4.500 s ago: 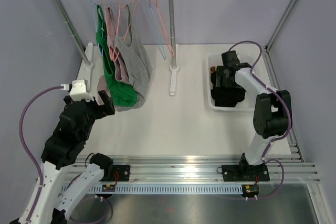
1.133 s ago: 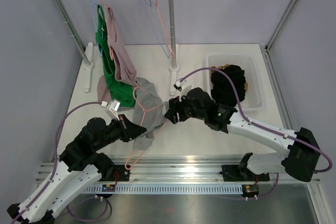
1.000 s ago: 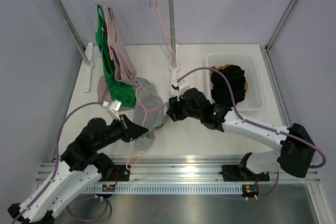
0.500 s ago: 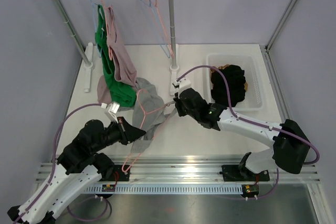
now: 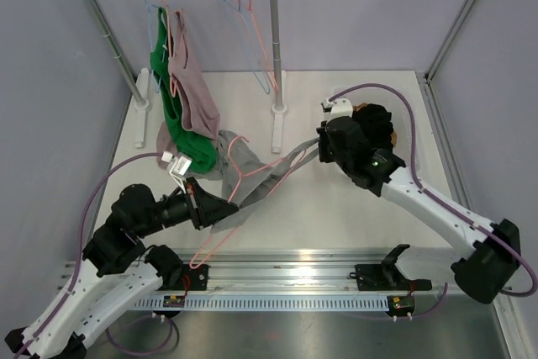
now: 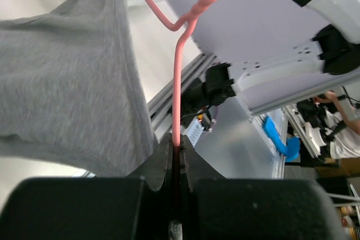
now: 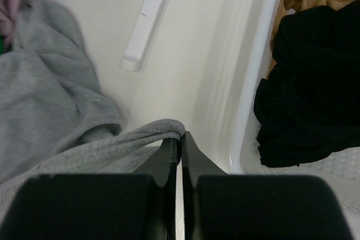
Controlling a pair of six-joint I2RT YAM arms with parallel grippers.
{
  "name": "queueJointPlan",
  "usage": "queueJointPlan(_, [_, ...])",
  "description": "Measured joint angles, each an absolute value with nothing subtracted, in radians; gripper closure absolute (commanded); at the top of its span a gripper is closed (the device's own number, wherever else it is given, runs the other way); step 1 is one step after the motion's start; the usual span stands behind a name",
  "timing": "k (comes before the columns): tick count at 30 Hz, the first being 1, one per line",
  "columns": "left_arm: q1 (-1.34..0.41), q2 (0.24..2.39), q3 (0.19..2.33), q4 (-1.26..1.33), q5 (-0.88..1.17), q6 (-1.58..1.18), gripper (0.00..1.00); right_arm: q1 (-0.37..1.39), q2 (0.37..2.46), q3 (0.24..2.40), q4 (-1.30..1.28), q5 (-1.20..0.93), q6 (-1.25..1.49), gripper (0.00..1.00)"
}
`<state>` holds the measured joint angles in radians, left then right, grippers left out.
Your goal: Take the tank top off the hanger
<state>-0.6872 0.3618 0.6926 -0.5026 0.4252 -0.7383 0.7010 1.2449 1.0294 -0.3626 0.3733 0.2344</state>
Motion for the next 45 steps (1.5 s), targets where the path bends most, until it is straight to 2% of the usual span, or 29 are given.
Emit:
queueJointPlan(7, [-0.687,0.494,0.825,-0.333,0.515,-0.664,1.0,0.698,0.989,1.22,-0.497,0.326,0.252,1.0])
queueJointPlan(10, [-0.688,0.57,0.9,-0.284,0.548,-0.616,1.0,0.693,0.95,1.301,-0.551,0.369,0.243,1.0])
queueJointPlan(15, [-0.689,0.645,0.935,-0.255,0.612,-0.545,1.0,0.627,0.995,1.395,-0.667,0.429,0.234,1.0])
queueJointPlan(21, [-0.689,0.659,0.954,-0.401,0.59,-0.453,1.0,0.554,1.101,1.402,-0.754,0.412,0.233,1.0])
queueJointPlan(27, [-0.689,0.62,0.971,-0.473,0.579,-0.426,1.0,0.529,1.127,1.343,-0.737,0.299,0.248,1.0])
queueJointPlan(36, [-0.689,0.603,1.007,-0.366,0.533,-0.456,1.0,0.521,1.033,1.095,-0.599,-0.084,0.312,1.0])
queueJointPlan(39, [-0.689,0.586,0.977,-0.242,0.439,-0.492,1.0,0.519,0.943,1.033,-0.55,-0.181,0.342,1.0])
queueJointPlan(45, [-0.689,0.617,0.914,0.216,0.303,-0.477,1.0,0.516,0.731,1.006,-0.548,-0.273,0.369,1.0])
